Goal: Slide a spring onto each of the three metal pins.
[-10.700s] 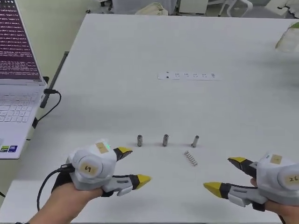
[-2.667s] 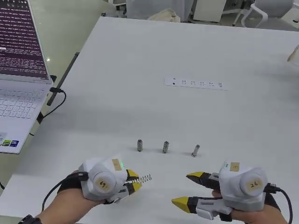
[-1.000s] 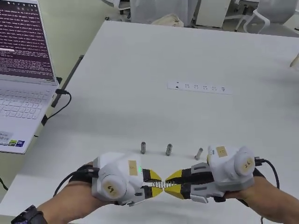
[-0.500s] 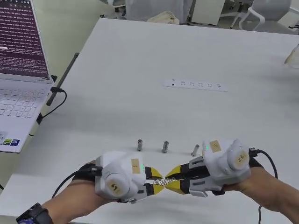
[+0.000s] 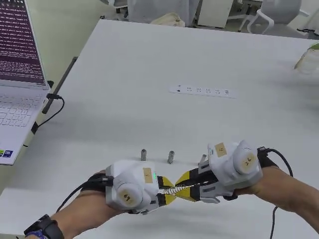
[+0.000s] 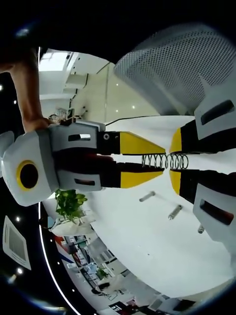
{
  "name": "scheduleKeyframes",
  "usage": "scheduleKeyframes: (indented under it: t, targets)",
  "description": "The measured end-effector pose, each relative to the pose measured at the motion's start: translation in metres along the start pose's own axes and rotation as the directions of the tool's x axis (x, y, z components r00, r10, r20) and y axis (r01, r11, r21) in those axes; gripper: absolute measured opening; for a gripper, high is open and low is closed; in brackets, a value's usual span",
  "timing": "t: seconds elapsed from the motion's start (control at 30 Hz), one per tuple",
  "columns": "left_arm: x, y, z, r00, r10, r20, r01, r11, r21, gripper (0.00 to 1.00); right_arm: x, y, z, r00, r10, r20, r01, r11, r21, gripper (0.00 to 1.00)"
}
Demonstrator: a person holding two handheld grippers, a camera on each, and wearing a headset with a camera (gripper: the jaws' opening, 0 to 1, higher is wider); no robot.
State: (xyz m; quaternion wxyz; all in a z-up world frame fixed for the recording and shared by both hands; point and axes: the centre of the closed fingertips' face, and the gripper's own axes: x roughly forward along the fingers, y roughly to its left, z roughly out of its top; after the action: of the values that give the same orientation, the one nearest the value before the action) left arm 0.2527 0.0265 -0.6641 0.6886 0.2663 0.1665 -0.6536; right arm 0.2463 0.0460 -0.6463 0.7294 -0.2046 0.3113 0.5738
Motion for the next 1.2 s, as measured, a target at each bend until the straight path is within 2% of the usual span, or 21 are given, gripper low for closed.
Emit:
scheduleKeyframes:
  t: [0.3,0.47,0.57,0.8,1.03,1.13,1.2]
  targets:
    - [-0.001,0.008,0.011,0.9994,0.008,0.033,-0.008,1.0,-0.007,0.03,-0.009,-0.006,0.01,0.9998,-0.005,-0.02,0.004,0.999,-0.052,0.08]
    - [-0.002,0.009,0.016,0.9987,0.006,0.051,-0.005,1.0,-0.016,0.03,-0.012,-0.006,0.012,0.9985,0.014,-0.053,-0.019,0.996,-0.092,0.09]
    - [-0.002,0.009,0.022,0.997,0.006,0.077,-0.003,0.999,-0.037,0.03,-0.012,-0.005,0.014,0.9959,0.03,-0.086,-0.041,0.99,-0.135,0.09]
    - [-0.003,0.012,0.027,0.9943,0.005,0.106,0.003,0.997,-0.071,0.02,-0.017,-0.006,0.015,0.9876,0.052,-0.148,-0.082,0.976,-0.203,0.09]
    - [-0.003,0.015,0.032,0.9913,0.006,0.131,0.008,0.994,-0.106,0.02,-0.02,-0.009,0.017,0.9795,0.047,-0.196,-0.097,0.962,-0.254,0.09]
    - [-0.001,0.012,0.031,0.9914,-0.002,0.131,0.016,0.995,-0.102,0.02,-0.02,-0.005,0.012,0.967,0.061,-0.247,-0.134,0.947,-0.293,0.08]
    - [0.0,0.01,0.031,0.9913,-0.008,0.131,0.022,0.994,-0.105,0.02,-0.019,-0.003,0.01,0.9624,0.066,-0.264,-0.148,0.941,-0.306,0.08]
